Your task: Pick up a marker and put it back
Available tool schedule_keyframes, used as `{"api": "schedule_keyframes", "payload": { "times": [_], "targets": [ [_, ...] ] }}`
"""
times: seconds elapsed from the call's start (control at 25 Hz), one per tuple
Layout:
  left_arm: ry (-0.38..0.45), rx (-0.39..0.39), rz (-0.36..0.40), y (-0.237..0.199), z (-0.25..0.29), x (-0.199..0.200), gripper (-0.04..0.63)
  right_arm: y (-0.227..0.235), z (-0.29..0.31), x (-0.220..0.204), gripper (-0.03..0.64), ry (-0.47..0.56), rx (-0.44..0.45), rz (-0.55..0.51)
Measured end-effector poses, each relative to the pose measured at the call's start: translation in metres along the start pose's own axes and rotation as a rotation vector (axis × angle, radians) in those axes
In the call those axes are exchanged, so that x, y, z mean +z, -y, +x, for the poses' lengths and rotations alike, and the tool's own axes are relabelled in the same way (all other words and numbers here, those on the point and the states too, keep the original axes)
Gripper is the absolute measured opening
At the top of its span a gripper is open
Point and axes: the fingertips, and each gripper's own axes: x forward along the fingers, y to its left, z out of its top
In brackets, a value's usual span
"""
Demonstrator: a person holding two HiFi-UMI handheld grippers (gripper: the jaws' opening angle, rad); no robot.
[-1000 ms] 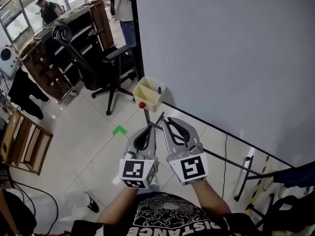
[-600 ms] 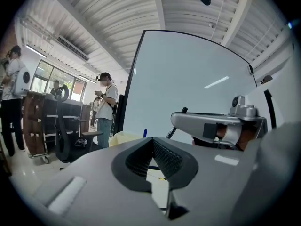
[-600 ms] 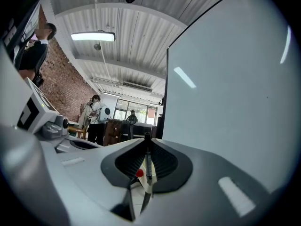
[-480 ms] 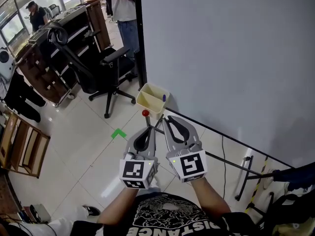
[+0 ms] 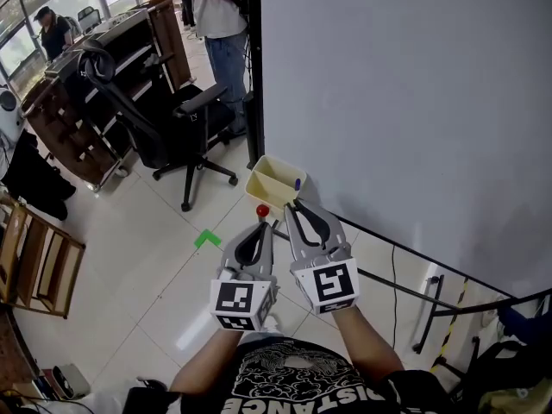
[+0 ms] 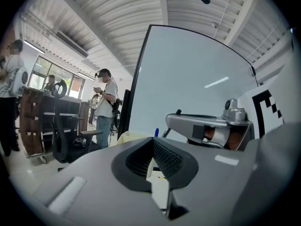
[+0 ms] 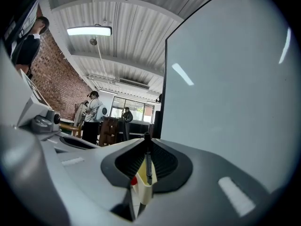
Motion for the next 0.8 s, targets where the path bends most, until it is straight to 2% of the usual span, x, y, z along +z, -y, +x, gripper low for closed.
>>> {"api": "schedule_keyframes", "payload": {
  "times": [0.4, 0.8],
  "targets": [
    [-0.007, 0.001, -0.006, -0.023, 0.014, -0.004, 0.004, 0.000, 0.024, -0.025, 0.036, -0.073, -0.004, -0.004],
    [-0.018, -0.005, -0.014, -0.024, 0.019, -0.008, 0.005, -0.002, 0.029, -0.059, 0.037, -0.159, 0.004, -0.001]
  ]
}}
